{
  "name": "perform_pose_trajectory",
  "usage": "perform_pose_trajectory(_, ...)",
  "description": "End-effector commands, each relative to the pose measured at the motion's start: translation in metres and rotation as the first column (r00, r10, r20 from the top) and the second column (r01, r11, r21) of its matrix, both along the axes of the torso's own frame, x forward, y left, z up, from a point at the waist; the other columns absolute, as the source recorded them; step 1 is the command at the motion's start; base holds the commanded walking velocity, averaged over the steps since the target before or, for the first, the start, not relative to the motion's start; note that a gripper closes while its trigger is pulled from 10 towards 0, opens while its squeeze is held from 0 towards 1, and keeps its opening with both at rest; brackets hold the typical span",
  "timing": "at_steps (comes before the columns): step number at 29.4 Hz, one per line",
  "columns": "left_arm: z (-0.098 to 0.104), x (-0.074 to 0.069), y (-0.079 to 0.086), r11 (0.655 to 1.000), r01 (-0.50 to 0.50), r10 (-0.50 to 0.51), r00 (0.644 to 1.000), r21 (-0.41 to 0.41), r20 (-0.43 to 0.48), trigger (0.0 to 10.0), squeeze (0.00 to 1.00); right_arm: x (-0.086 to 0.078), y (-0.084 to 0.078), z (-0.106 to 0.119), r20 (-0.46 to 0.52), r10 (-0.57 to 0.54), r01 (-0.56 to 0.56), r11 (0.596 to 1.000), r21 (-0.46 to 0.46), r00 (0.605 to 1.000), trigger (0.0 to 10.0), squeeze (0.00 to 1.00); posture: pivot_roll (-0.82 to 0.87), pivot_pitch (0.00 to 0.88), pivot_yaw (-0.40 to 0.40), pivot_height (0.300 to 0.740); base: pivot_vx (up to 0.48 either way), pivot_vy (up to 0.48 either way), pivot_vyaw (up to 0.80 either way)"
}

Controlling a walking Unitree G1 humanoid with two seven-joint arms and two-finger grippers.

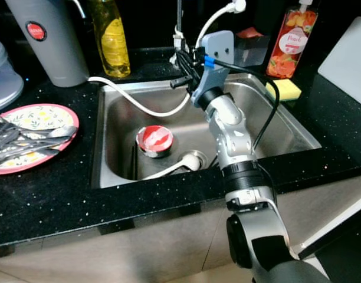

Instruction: Kitchen organization

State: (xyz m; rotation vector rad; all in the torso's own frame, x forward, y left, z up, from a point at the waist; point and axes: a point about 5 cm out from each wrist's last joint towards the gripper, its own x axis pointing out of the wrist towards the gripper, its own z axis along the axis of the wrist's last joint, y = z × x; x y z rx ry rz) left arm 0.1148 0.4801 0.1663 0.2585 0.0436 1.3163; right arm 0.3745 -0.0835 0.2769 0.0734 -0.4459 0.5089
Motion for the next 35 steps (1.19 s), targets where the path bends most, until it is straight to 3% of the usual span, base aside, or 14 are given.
perform_pose_trajectory(1, 0.006, -0.004, 0.008, 1.0, -0.029, 0.029, 0.999, -0.001, 0.017, 10.0, 0.0, 0.0, -0.001, -0.001, -0.008, 0.0, 0.0, 1.0, 0.013, 1.0, 10.0, 0.0, 0.14, 0.0, -0.003, 0.74, 0.0, 0.0, 0.0)
perform_pose_trajectory(13, -0.001, 0.008, 0.012, 1.0, -0.017, 0.017, 1.0, -0.024, -0.001, 10.0, 0.0, -0.001, -0.004, 0.0, -0.005, -0.007, 0.007, 1.0, 0.01, 1.0, 10.0, 0.0, 0.12, 0.0, 0.001, 0.74, 0.0, 0.0, 0.0)
perform_pose_trajectory(21, 0.011, 0.008, 0.01, 0.999, -0.005, 0.005, 1.0, 0.034, 0.024, 10.0, 0.0, 0.0, -0.004, 0.0, -0.004, -0.004, 0.004, 1.0, 0.007, 1.0, 10.0, 0.0, 0.13, 0.0, -0.009, 0.74, 0.0, 0.0, 0.0)
perform_pose_trajectory(31, -0.006, 0.012, 0.012, 1.0, -0.011, 0.011, 0.999, -0.012, -0.039, 10.0, 0.0, 0.001, -0.001, 0.002, -0.002, 0.004, -0.004, 1.0, 0.006, 1.0, 10.0, 0.0, 0.13, 0.0, -0.012, 0.74, 0.0, 0.0, 0.0)
perform_pose_trajectory(35, 0.01, 0.01, 0.012, 0.999, -0.008, 0.007, 1.0, 0.042, 0.015, 10.0, 0.0, 0.001, -0.004, 0.003, 0.001, -0.003, 0.003, 1.0, 0.009, 1.0, 10.0, 0.0, 0.12, 0.0, -0.006, 0.74, 0.0, 0.0, 0.0)
